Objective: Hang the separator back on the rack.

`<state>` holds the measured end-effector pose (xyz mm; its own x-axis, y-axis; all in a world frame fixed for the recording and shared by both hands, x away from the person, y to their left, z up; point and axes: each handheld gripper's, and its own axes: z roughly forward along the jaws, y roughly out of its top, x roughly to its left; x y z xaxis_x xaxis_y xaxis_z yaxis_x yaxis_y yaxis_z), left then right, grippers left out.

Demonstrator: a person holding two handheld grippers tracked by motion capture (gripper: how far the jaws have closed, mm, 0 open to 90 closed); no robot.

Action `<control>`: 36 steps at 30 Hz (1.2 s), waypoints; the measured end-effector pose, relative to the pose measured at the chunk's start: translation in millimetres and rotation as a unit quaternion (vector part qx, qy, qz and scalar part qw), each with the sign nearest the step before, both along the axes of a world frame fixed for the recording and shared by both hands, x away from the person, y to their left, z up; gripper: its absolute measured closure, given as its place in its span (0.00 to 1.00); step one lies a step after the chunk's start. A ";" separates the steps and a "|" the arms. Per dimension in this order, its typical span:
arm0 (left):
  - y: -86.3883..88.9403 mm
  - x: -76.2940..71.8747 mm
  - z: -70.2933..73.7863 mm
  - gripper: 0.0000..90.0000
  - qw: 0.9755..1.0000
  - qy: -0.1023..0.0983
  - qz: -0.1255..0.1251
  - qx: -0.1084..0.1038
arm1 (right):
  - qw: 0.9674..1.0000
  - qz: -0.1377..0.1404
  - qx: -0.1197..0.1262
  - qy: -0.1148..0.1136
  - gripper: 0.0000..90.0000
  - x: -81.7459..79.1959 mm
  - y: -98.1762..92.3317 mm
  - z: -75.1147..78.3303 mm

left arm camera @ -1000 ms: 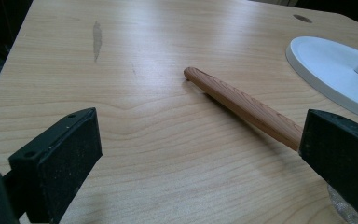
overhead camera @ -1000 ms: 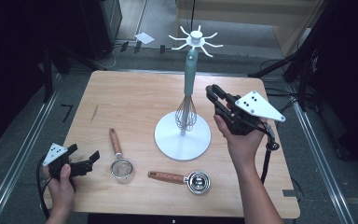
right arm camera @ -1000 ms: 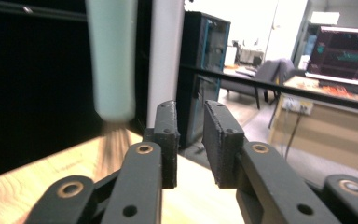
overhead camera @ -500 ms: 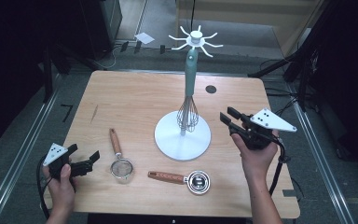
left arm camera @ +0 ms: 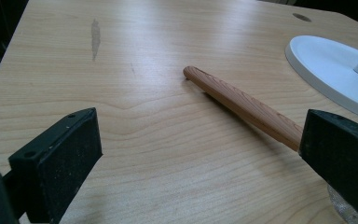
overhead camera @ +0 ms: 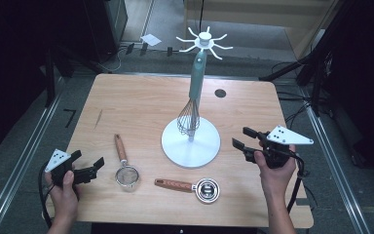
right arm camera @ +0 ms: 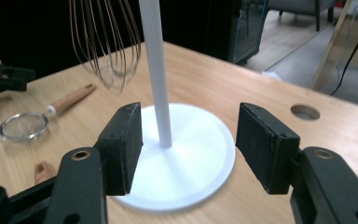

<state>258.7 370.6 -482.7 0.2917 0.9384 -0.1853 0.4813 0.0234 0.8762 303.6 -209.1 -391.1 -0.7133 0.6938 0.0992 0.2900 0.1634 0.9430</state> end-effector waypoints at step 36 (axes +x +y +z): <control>-1.1 0.9 0.0 0.00 1.000 0.001 -0.009 0.004 | 0.961 0.183 -0.169 0.124 0.70 1.6 47.0 -37.9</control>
<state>259.7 369.5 -482.7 0.3090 0.9342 -0.1784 0.4832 0.0074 0.8755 305.3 -162.1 -429.0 -0.8987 0.4242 0.1114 0.3645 0.5813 0.7275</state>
